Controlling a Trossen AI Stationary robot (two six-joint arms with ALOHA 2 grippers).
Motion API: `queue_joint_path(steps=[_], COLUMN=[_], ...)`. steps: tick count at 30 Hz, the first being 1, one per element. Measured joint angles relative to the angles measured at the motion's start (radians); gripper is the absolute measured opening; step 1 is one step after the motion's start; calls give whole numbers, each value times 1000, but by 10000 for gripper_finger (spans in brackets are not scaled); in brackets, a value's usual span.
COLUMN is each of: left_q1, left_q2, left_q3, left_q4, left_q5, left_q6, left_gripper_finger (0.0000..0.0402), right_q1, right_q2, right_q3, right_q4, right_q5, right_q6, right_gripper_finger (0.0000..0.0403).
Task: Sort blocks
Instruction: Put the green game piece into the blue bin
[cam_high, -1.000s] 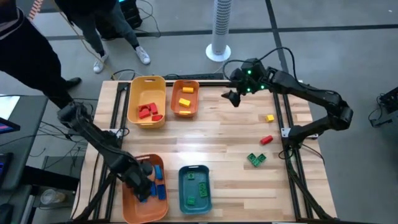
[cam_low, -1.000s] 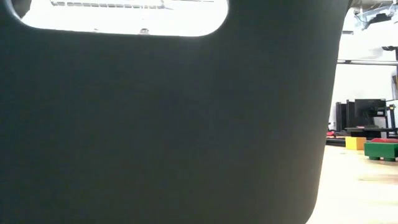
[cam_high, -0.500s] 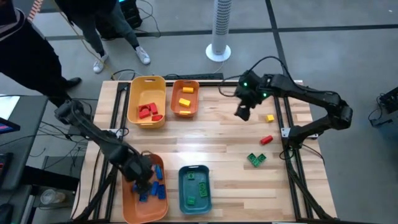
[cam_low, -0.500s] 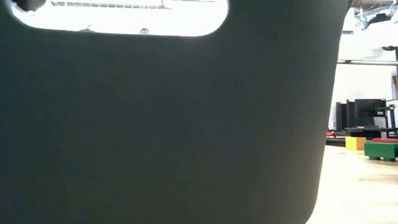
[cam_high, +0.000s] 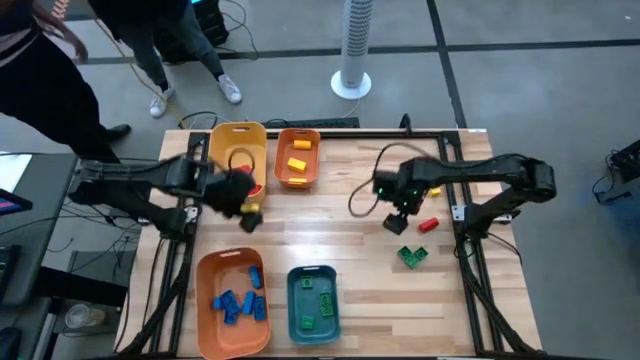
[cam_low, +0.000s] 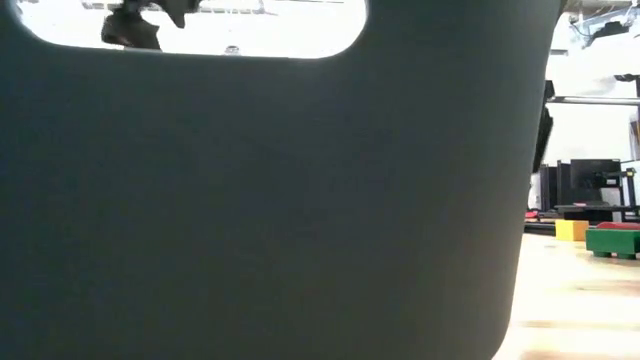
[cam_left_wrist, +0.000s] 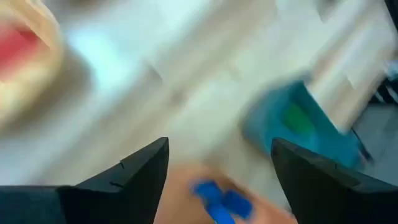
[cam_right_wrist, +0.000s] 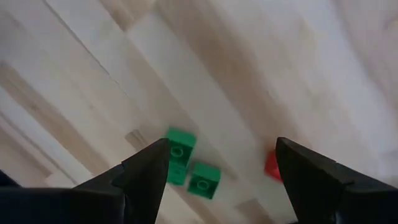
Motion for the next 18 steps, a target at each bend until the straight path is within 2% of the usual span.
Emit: queue_joint_path(steps=[3,7,11,18], left_q1=[111,215,278,341], left_q2=[6,15,13,14], left_q3=[11,12,12,12], left_q4=[9,53,49,38], left_q5=[-57,-62,-36,-17], left_q6=[127,238,354,499], left_gripper_finger=[275,274,274,274], right_q1=[67,137,189,286], right_q2=[57,106,123,118], right_q3=[-1,-1,-12,-139], right_q4=[27,68,102,194], right_q5=[1,6,48,53], right_q6=[77,159,253,440], right_gripper_finger=[301,301,301,301])
